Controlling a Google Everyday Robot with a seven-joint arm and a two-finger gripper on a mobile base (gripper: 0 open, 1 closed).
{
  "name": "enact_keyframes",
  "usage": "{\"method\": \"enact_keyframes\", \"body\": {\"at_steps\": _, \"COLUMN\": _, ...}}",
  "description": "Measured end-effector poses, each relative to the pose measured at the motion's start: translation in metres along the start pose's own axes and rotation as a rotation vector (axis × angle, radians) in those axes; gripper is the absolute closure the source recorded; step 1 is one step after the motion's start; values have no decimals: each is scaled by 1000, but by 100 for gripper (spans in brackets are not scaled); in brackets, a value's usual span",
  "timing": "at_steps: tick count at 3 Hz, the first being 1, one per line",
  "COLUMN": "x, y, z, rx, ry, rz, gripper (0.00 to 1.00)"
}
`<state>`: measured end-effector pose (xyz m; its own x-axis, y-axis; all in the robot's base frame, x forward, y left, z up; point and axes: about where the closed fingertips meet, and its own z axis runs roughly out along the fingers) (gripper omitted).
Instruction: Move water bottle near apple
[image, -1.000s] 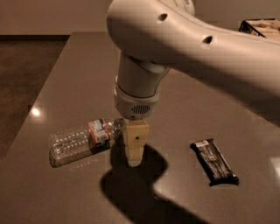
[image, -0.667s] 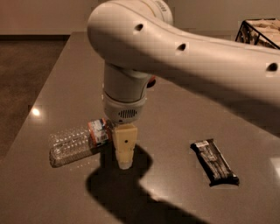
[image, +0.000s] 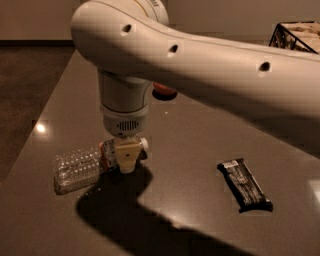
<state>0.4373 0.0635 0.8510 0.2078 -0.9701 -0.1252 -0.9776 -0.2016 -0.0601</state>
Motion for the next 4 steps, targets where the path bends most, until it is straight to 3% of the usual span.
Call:
{"method": "enact_keyframes", "body": {"at_steps": 1, "x": -2, "y": -4, "z": -2, "rx": -16, "ry": 10, "rz": 22, "gripper": 63}}
{"method": "enact_keyframes", "body": {"at_steps": 2, "x": 19, "y": -20, "z": -23, "rx": 2, "ry": 11, "rz": 62, "gripper": 86}}
{"method": "enact_keyframes", "body": {"at_steps": 3, "x": 59, "y": -44, "z": -53, "rx": 31, "ry": -9, "rz": 110, "gripper": 100}}
{"method": "enact_keyframes", "body": {"at_steps": 4, "x": 109, "y": -68, "z": -70, "rx": 60, "ry": -9, "rz": 161, "gripper": 100}}
